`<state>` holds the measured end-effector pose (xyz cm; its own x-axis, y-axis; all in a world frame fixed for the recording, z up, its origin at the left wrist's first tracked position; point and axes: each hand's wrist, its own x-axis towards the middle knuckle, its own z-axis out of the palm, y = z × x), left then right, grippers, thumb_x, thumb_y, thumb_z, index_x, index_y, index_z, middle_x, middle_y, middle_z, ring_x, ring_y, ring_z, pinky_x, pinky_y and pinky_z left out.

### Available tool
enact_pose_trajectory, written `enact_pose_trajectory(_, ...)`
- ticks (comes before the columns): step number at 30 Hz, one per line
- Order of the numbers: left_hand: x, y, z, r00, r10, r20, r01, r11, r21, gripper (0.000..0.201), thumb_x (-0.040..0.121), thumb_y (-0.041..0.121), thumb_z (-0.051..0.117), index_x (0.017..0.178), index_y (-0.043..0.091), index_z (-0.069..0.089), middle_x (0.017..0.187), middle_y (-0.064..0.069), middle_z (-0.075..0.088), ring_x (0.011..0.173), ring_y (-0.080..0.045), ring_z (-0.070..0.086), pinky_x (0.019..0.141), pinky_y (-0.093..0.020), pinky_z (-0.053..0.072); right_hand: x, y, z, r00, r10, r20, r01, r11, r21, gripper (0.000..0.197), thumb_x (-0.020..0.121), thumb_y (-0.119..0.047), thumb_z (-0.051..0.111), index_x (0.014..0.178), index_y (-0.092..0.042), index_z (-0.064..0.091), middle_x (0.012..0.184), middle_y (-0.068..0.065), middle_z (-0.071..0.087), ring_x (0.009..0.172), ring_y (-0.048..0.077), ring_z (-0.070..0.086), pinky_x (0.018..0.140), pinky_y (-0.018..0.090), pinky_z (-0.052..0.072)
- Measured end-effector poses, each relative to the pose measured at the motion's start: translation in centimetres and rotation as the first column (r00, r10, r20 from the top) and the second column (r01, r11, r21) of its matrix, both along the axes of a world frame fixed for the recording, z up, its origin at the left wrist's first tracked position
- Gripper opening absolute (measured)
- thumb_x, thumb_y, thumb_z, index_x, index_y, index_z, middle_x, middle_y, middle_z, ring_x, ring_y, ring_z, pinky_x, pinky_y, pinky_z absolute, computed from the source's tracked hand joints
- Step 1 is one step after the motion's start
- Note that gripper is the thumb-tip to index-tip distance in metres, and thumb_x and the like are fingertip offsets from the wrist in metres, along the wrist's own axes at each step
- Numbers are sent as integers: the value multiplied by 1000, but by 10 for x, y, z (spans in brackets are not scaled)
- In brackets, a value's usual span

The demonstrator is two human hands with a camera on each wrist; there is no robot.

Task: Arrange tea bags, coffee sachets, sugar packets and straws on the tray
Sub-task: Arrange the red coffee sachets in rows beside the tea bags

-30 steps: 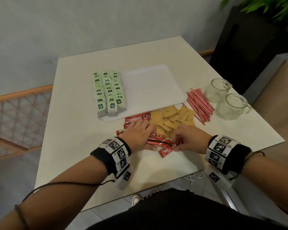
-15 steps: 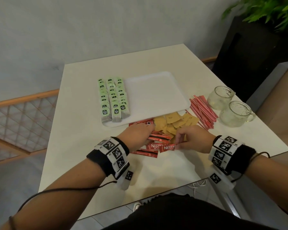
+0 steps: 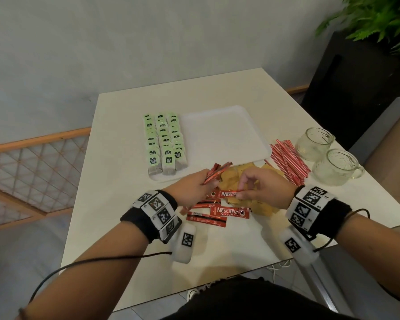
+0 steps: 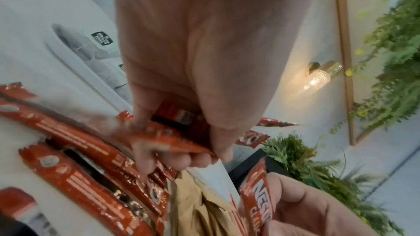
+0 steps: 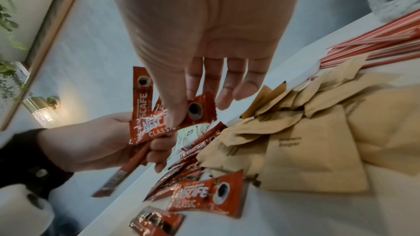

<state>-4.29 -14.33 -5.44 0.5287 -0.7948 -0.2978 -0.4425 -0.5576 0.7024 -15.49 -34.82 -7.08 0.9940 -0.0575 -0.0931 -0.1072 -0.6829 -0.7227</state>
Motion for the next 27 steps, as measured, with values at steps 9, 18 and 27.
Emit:
enact_pose_trajectory(9,4,-19,-1,976,199,-92,-210,968,-135,19,104,32,43,109,15,49,93,1,69,88,-18,65,84,-37,51,11,9,-8,998,-28,-62,26,999,-38,16,79,-29,78,81,-26,62,75,-6,65,71,13,61,66,31,49)
enact_pose_trajectory(18,12,-16,1,941,318,-111,-335,920,-205,20,104,38,38,102,19,45,76,2,47,70,-16,49,79,-42,52,22,-7,-4,999,-36,-6,36,990,138,11,86,-21,72,88,-22,61,79,-1,69,69,8,63,70,26,54)
enact_pose_trajectory(27,15,-12,6,867,359,-345,-461,842,-281,36,100,44,46,103,10,57,59,13,43,52,-5,45,69,-31,52,58,-4,25,999,-11,45,2,982,188,11,93,-14,62,100,-20,68,86,0,72,67,11,64,66,24,52)
